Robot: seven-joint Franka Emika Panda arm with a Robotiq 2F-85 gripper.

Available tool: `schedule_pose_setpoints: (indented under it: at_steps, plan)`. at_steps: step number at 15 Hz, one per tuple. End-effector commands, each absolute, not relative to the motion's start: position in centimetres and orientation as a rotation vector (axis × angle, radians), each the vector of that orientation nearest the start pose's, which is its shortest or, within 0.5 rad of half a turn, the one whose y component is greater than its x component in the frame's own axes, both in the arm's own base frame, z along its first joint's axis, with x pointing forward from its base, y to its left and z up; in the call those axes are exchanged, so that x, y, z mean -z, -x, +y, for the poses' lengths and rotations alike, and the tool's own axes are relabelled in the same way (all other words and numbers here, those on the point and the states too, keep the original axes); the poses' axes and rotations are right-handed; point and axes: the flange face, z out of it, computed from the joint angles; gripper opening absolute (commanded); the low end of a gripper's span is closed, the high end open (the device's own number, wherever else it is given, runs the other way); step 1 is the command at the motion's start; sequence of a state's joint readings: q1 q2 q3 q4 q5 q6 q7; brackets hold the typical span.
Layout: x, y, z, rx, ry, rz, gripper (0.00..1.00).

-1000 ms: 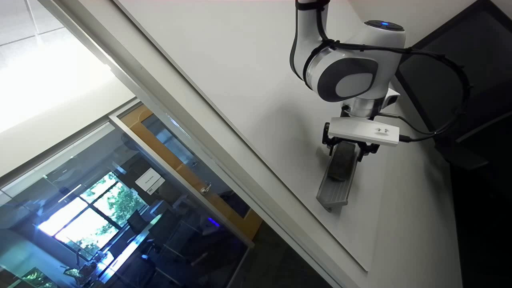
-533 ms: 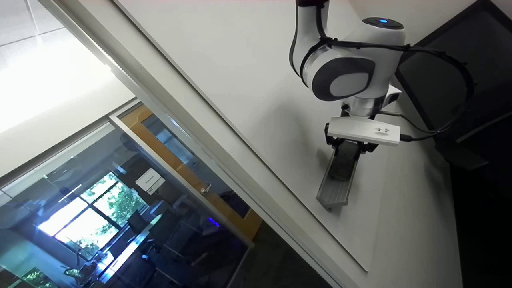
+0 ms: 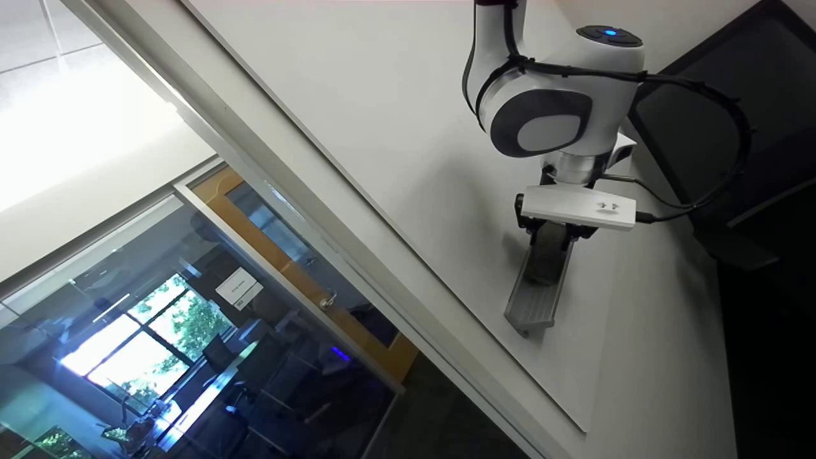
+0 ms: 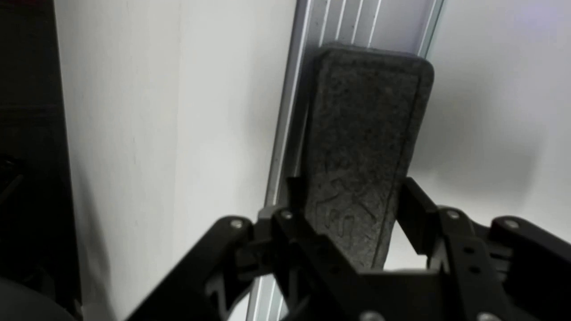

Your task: Use the duster to wipe the writing on the white board

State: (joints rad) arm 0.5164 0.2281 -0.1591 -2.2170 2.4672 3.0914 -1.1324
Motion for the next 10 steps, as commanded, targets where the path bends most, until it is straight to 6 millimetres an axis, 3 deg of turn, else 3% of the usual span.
schedule_pose_setpoints:
  at_steps: [1,5,10]
  plan:
    - [-27.7,-46.5,11.7,0.696,2.258,1.136,0.30]
    - [-29.5,-45.4,9.9,0.732,2.280,1.147,0.30]
    - [-33.1,-43.5,6.0,0.790,2.208,1.180,0.30]
